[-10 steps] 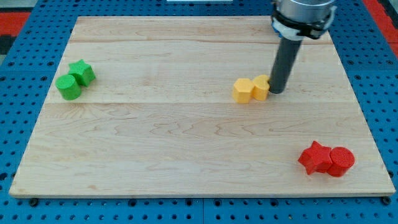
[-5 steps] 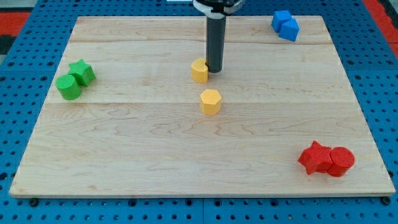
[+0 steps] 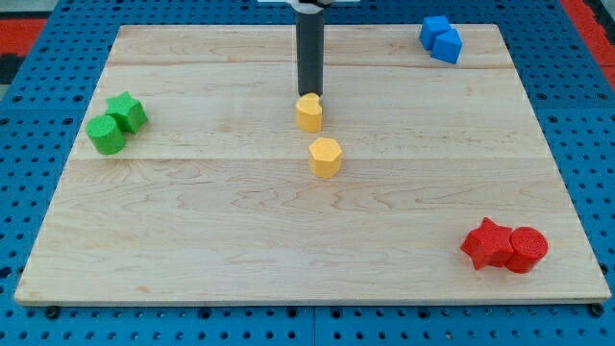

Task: Move the yellow blocks diagonally top left to the red blocks

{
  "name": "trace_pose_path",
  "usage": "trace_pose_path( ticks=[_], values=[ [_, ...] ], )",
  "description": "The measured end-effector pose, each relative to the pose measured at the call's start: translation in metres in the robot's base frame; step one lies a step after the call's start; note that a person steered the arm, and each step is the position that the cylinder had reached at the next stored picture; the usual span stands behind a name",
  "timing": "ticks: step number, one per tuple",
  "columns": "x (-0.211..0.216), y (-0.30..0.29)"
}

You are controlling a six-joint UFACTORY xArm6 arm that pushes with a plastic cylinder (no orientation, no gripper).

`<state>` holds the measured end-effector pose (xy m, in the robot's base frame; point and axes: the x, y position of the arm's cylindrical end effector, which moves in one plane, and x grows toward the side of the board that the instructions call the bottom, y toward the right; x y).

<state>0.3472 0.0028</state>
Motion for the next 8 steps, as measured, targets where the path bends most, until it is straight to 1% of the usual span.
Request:
trace_pose_path(
  ticks=[1,2,4,5,6,7,8],
  values=[
    [0.035,0.002],
    [0.048,0.009],
    [0.038,0.005],
    [0.069,0.005],
    [0.109,0.007],
    [0.112,0.009],
    [0.074,0.010]
  ],
)
